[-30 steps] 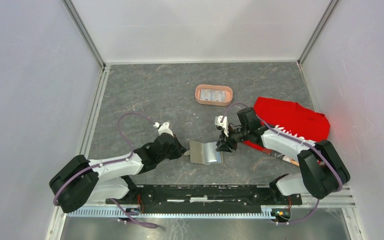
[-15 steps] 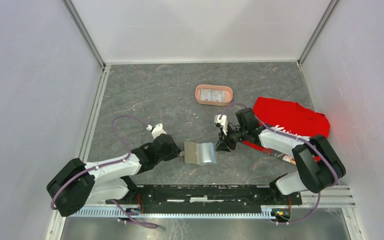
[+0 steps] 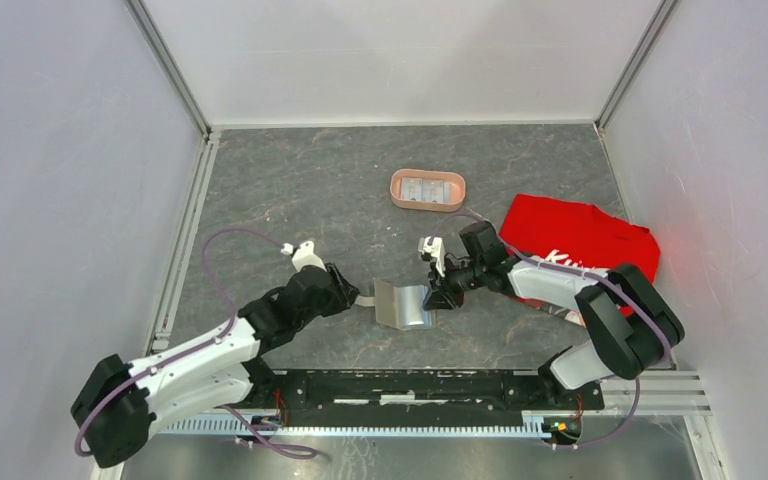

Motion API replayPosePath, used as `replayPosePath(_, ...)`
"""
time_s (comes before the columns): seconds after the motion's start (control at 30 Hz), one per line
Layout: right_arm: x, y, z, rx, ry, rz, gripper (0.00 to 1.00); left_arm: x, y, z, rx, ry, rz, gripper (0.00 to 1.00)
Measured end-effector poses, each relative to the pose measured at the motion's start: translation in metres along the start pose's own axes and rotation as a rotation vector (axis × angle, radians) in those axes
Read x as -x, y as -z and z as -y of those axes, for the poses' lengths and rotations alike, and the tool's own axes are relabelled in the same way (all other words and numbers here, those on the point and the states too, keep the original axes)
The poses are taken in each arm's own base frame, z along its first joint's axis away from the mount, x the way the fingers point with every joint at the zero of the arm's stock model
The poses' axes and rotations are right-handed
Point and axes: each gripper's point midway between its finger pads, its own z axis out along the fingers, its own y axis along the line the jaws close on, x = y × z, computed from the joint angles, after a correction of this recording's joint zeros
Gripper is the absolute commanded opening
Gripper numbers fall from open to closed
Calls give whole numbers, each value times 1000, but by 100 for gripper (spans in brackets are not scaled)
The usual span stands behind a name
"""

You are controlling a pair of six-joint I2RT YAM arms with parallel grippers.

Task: Put the credit cards into the card holder
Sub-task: Open the card holder at the center of the board.

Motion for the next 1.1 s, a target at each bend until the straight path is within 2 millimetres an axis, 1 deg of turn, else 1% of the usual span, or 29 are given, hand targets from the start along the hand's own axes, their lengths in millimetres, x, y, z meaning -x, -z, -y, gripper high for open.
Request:
replayPosePath(0.03, 2, 0, -2, 5, 5, 6, 23, 2, 3, 2, -11, -5, 6, 45)
replayPosePath(0.13, 18, -2, -8, 16, 55, 47, 23, 10, 14, 11, -71, -23, 26, 45)
replayPosePath(0.2, 27, -8, -18, 41, 82, 69, 23, 18, 25, 20, -123, -34, 50, 47)
replayPosePath(0.3, 37, -19, -27, 82, 35, 96, 22, 34, 45, 45, -240, -39, 93, 49)
replayPosePath(0.4, 42, -33, -25, 108, -69, 111, 20, 44, 66, 72, -384, -34, 116, 48)
replayPosePath(0.5, 48, -56, -17, 127, -155, 82, 18, 45, 83, 101, -539, -37, 99, 46)
replayPosePath(0.6, 53, -83, -13, 124, -178, 38, 18, 39, 91, 120, -642, -56, 54, 45)
replayPosePath(0.67, 50, -94, -9, 99, -186, 12, 19, 33, 92, 130, -696, -69, 23, 44)
replayPosePath(0.73, 43, -99, -8, 73, -197, -18, 21, 27, 88, 132, -716, -76, 2, 41)
replayPosePath(0.8, 42, -99, -5, 61, -199, -23, 24, 16, 77, 127, -708, -78, -27, 35)
replayPosePath(0.9, 44, -97, -4, 65, -194, -28, 28, -6, 53, 108, -646, -68, -83, 29)
replayPosePath(1.0, 47, -92, -2, 71, -186, -32, 30, -29, 31, 87, -565, -62, -143, 24)
replayPosePath(1.1, 53, -83, 3, 74, -162, -27, 31, -42, 16, 70, -499, -51, -171, 21)
